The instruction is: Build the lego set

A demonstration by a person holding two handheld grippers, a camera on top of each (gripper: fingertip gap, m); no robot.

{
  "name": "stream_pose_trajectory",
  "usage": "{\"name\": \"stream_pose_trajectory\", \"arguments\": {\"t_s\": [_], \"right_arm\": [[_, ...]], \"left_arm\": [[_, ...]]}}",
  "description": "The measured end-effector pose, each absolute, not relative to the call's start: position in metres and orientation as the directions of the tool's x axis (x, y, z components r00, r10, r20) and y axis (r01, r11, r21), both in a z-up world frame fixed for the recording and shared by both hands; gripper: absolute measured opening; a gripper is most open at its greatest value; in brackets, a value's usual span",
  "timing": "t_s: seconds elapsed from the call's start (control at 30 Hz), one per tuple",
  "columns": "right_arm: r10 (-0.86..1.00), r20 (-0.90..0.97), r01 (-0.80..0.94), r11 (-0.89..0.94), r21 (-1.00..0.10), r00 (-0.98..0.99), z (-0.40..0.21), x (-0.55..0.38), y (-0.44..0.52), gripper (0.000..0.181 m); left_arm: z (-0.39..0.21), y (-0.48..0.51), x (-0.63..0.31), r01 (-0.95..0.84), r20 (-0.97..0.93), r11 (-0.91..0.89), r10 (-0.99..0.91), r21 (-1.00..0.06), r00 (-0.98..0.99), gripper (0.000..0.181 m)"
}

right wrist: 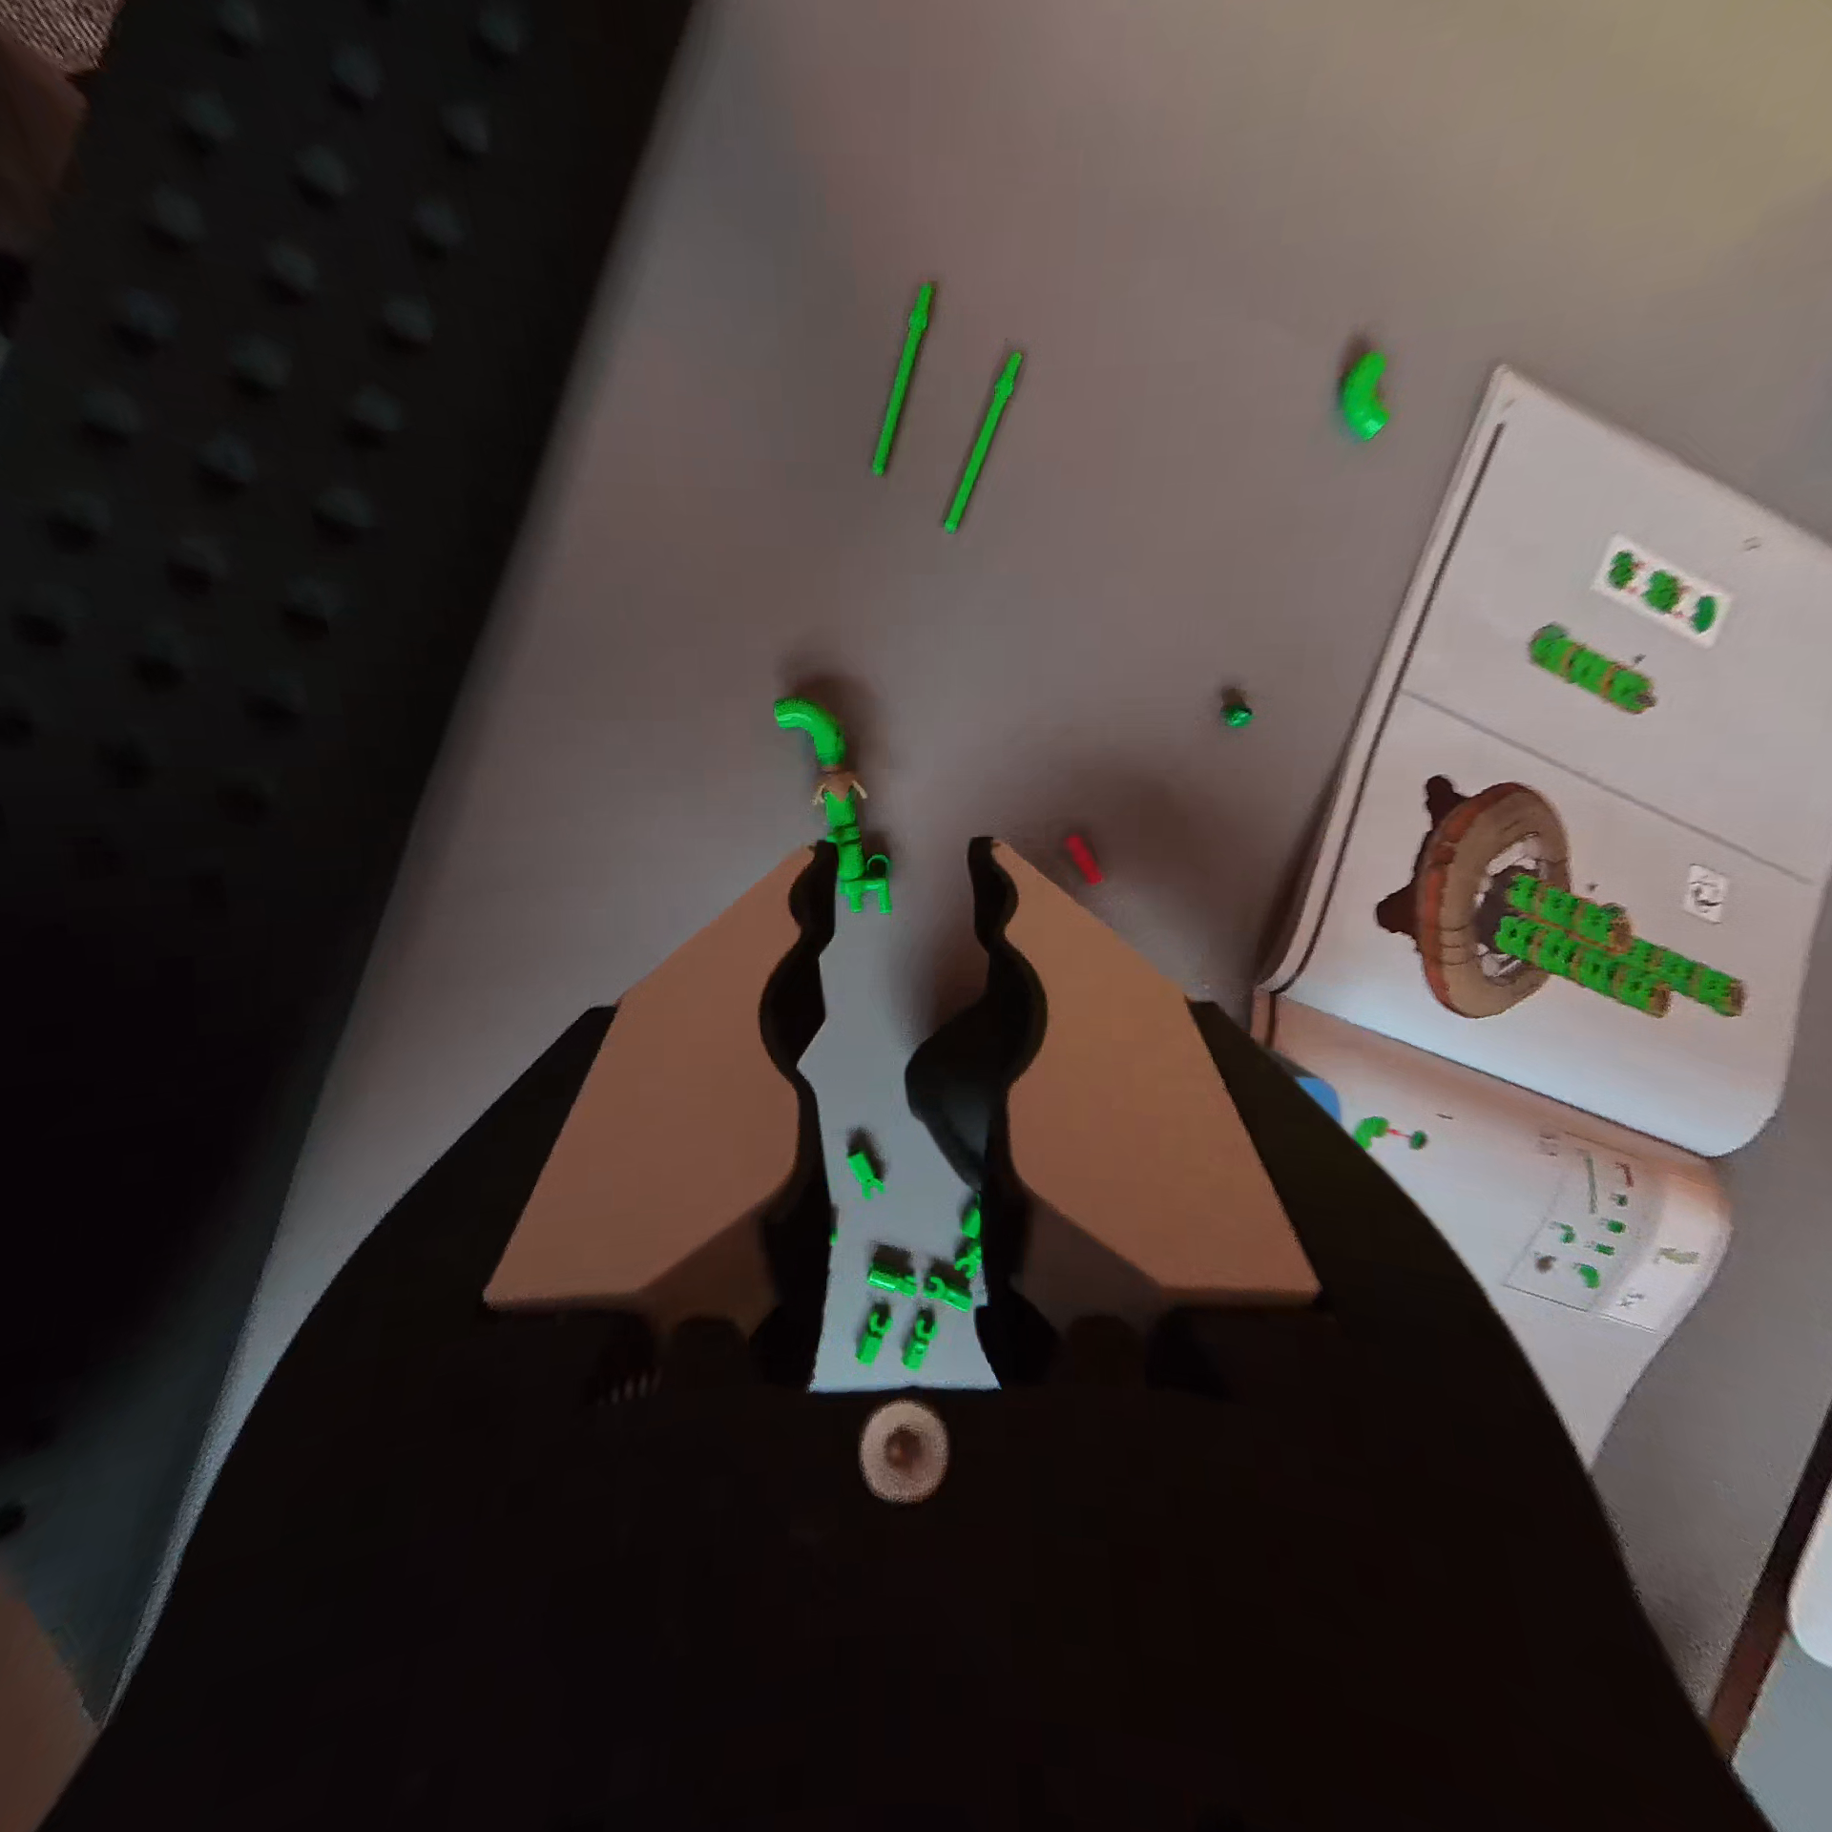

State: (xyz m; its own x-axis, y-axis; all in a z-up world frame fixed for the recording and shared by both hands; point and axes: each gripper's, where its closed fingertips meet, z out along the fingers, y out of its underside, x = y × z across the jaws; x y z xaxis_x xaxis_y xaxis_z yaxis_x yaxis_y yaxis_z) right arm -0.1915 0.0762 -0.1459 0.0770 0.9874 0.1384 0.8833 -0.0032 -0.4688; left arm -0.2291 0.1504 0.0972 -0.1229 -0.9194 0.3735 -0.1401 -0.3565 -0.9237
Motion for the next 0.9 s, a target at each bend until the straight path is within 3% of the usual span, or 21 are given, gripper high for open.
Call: {"name": "stream_pose_trajectory", "arguments": {"t_s": [0.63,0.9], "right_arm": [[0.998,0.063,0.925,0.044,-0.378,-0.022,-0.192,-0.202,0.061,0.024],[0.998,0.046,0.940,0.060,-0.335,-0.047,-0.205,-0.200,0.058,0.013]], "left_arm": [[0.089,0.145,-0.221,-0.189,0.382,-0.354,-0.913,-0.916,-0.140,0.007],[0.084,0.145,-0.215,-0.216,0.392,-0.358,-0.909,-0.908,-0.139,0.007]]}}
